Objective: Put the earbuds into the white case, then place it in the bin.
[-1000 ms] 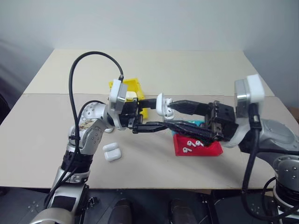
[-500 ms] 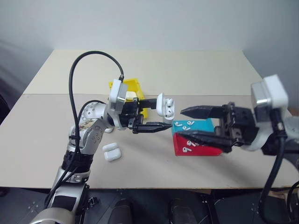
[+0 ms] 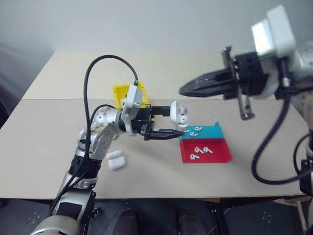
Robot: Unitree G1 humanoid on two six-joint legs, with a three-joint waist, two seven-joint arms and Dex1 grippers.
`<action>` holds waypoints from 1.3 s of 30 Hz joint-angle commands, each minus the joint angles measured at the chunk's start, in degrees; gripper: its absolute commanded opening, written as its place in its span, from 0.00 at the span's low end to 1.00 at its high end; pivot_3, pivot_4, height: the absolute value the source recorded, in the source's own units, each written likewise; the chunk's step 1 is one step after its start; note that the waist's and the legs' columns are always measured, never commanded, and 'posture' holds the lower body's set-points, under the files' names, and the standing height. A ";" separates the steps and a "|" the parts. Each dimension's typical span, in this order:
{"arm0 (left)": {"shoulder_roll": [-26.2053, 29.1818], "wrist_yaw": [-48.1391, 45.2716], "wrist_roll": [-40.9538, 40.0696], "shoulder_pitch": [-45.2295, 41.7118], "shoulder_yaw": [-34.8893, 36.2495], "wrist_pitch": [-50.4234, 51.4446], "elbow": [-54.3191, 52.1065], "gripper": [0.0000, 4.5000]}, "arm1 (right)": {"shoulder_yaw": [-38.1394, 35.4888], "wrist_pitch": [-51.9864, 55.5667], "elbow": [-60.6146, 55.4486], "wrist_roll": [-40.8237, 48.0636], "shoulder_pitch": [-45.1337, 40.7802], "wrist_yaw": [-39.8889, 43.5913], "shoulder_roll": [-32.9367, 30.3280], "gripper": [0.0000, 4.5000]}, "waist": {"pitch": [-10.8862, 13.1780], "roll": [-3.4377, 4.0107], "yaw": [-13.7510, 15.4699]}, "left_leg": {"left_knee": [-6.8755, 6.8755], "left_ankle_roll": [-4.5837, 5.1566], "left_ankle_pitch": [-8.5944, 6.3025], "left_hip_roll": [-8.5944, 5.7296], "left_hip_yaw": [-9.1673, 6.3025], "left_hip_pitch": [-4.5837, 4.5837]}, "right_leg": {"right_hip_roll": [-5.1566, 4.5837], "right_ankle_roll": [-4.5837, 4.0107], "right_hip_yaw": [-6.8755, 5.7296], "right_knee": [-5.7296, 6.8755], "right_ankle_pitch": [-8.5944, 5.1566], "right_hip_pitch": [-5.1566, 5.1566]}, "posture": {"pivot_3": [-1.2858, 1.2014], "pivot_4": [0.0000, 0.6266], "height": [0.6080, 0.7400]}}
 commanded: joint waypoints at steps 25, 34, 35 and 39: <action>1.79 3.49 -0.72 0.83 3.84 0.43 -3.41 0.61 | -15.22 6.29 -8.75 -4.01 12.21 -9.09 1.65 0.01 | -0.01 0.02 0.73 | 0.26 -0.06 0.07 0.00 0.07 -0.66 | -0.01 0.03 0.07 0.69 0.03 -0.79 | 0.52 0.24 1.00; 1.06 19.08 4.19 4.34 10.87 -2.04 -1.66 0.61 | -30.59 23.58 -26.43 10.53 35.41 -34.28 6.52 0.01 | -0.02 0.01 0.89 | 0.31 -0.04 0.06 0.00 0.00 -0.63 | -0.02 0.03 0.02 0.64 0.03 -0.69 | 0.52 0.24 1.00; 0.28 22.82 5.19 4.61 11.89 -1.93 -0.89 0.61 | -30.16 23.55 -28.40 10.43 37.49 -36.62 7.53 0.01 | -0.02 0.00 0.76 | 0.31 -0.04 0.06 0.00 0.00 -0.61 | -0.02 0.03 0.05 0.64 0.03 -0.69 | 0.52 0.24 1.00; -3.84 41.42 11.96 3.64 14.32 0.61 2.62 0.61 | -27.84 23.29 -35.06 12.11 43.07 -42.48 10.47 0.01 | -0.03 -0.01 0.74 | 0.32 0.00 0.09 -0.02 -0.03 -0.60 | -0.02 0.03 0.07 0.63 0.03 -0.73 | 0.52 0.24 1.00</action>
